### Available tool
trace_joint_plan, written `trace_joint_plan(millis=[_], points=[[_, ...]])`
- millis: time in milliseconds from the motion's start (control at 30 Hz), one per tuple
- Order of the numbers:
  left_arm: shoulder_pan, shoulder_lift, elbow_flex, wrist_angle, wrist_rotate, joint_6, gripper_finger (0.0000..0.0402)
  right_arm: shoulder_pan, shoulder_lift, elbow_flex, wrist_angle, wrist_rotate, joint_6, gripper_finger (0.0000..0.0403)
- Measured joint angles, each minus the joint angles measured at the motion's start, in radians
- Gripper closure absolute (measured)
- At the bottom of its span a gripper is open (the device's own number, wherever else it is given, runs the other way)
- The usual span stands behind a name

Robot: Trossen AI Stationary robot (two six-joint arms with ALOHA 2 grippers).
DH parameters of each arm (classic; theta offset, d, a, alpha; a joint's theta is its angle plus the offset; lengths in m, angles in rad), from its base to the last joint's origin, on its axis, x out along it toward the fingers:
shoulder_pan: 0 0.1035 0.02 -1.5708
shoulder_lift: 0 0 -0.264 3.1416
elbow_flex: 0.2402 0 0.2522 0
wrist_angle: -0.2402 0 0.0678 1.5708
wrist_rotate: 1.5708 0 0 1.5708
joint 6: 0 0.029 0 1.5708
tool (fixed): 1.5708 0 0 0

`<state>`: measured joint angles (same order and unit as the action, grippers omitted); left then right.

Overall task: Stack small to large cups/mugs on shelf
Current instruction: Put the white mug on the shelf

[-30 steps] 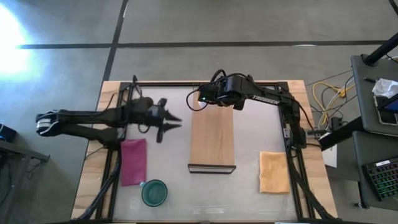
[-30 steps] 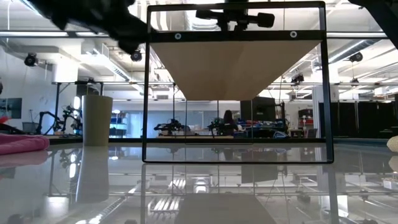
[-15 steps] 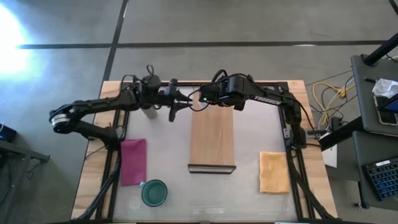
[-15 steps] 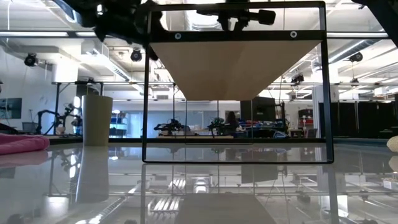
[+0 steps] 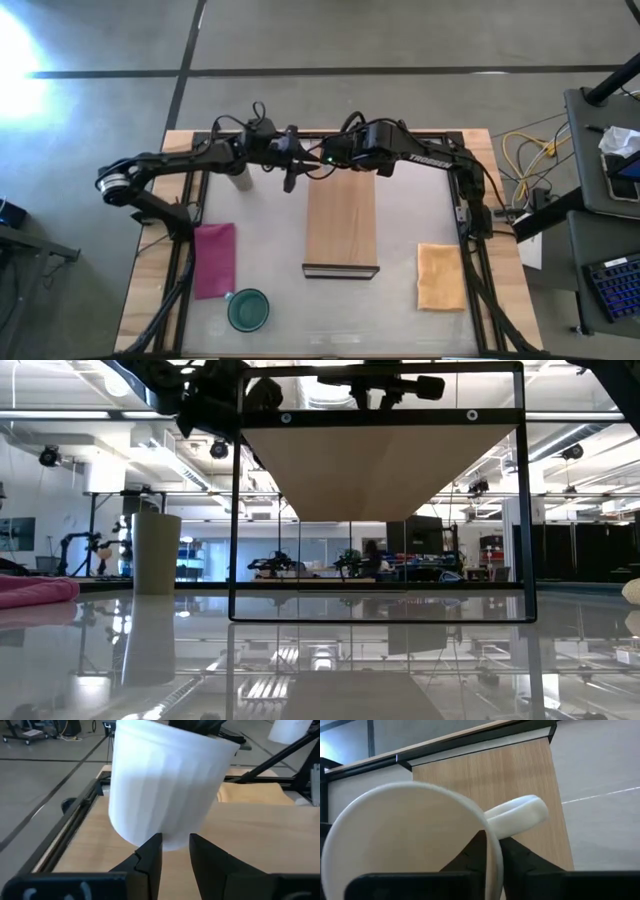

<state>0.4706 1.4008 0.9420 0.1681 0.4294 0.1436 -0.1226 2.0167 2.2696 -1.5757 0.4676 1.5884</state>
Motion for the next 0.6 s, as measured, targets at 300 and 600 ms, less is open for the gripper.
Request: trace_joint_plan(millis=[300, 600], points=[[0.002, 0.062, 0.031, 0.007, 0.000, 0.000, 0.0318, 0.000, 0.000, -0.001, 0.005, -0.031, 0.001, 0.0288], [0.001, 0.046, 0.001, 0.009, 0.007, 0.002, 0.0318, -0.004, 0.000, -0.047, 0.008, -0.050, -0.018, 0.0273]])
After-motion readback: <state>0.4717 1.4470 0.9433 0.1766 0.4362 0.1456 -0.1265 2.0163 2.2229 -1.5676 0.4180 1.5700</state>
